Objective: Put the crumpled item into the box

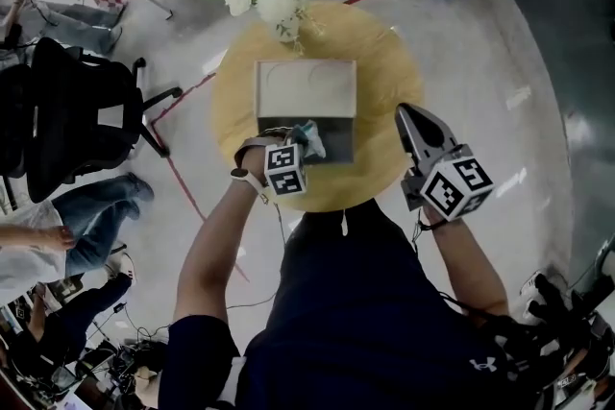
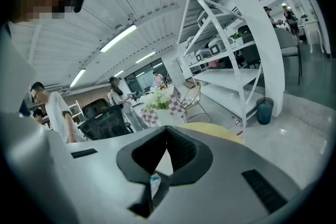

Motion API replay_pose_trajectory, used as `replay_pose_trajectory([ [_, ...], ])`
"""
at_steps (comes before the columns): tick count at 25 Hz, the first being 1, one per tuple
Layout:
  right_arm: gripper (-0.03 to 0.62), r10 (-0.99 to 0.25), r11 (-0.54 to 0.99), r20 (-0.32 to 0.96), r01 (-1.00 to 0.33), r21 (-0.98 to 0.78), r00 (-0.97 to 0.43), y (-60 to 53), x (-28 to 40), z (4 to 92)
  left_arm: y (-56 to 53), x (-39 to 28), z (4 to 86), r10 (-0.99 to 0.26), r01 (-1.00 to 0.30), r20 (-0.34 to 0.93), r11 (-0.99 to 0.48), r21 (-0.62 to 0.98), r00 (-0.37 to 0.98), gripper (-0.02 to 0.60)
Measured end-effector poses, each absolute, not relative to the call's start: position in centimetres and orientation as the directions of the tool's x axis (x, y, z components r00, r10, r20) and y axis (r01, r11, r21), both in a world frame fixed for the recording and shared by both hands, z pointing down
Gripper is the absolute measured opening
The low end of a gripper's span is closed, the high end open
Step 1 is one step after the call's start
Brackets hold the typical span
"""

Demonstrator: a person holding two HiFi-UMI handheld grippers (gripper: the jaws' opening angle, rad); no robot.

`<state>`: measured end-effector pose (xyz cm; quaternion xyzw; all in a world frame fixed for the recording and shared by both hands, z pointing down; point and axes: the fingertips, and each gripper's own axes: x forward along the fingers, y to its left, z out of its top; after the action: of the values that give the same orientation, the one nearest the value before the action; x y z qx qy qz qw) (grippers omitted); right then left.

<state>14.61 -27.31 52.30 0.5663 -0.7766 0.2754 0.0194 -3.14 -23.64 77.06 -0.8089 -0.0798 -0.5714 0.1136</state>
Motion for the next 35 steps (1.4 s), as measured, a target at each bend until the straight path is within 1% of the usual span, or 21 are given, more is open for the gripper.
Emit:
replay_pose_trajectory([
  [4, 0.002, -0.864, 0.209, 0.348, -0.888, -0.409, -0.363, -27.1, 14.3, 52.5, -23.5, -3.2, 77.6, 0.005, 0.257, 0.944, -0.963, -0.084, 0.328, 0.018],
  [10, 0.002, -0.855, 0.228, 0.348, -0.881, -0.414, -0.384, -27.5, 14.1, 52.3, -24.1, -2.9, 77.6, -0.002, 0.193, 0.941, -0.979, -0.072, 0.34, 0.025],
  [12, 0.002, -0.852, 0.233, 0.348, -0.879, -0.416, -0.39, -27.6, 14.0, 52.2, -24.2, -3.0, 77.4, -0.006, 0.168, 0.939, -0.984, -0.068, 0.344, 0.103],
  [14, 0.002, -0.85, 0.239, 0.346, -0.877, -0.418, -0.396, -27.7, 14.0, 52.1, -24.3, -3.2, 77.1, -0.022, 0.145, 0.936, -0.986, -0.077, 0.35, 0.119],
  [17, 0.002, -0.847, 0.255, 0.339, -0.872, -0.418, -0.41, -27.8, 13.6, 52.1, -24.8, -3.4, 76.3, -0.07, 0.093, 0.924, -0.989, -0.113, 0.375, 0.125],
  [20, 0.002, -0.841, 0.277, 0.331, -0.866, -0.417, -0.428, -27.9, 12.9, 51.8, -25.6, -3.5, 74.1, -0.137, -0.011, 0.891, -0.989, -0.147, 0.433, 0.124],
  [26, 0.002, -0.828, 0.328, 0.309, -0.851, -0.41, -0.468, -28.1, 11.2, 50.7, -27.6, -4.8, 68.1, -0.296, -0.283, 0.785, -0.945, -0.161, 0.544, 0.124],
  [31, 0.002, -0.818, 0.38, 0.279, -0.838, -0.392, -0.502, -28.4, 9.8, 49.1, -28.8, -6.4, 62.2, -0.451, -0.482, 0.674, -0.862, -0.157, 0.586, 0.124],
  [35, 0.002, -0.812, 0.429, 0.239, -0.823, -0.373, -0.532, -29.0, 9.3, 47.1, -28.7, -7.0, 57.0, -0.548, -0.596, 0.576, -0.793, -0.127, 0.607, 0.121],
])
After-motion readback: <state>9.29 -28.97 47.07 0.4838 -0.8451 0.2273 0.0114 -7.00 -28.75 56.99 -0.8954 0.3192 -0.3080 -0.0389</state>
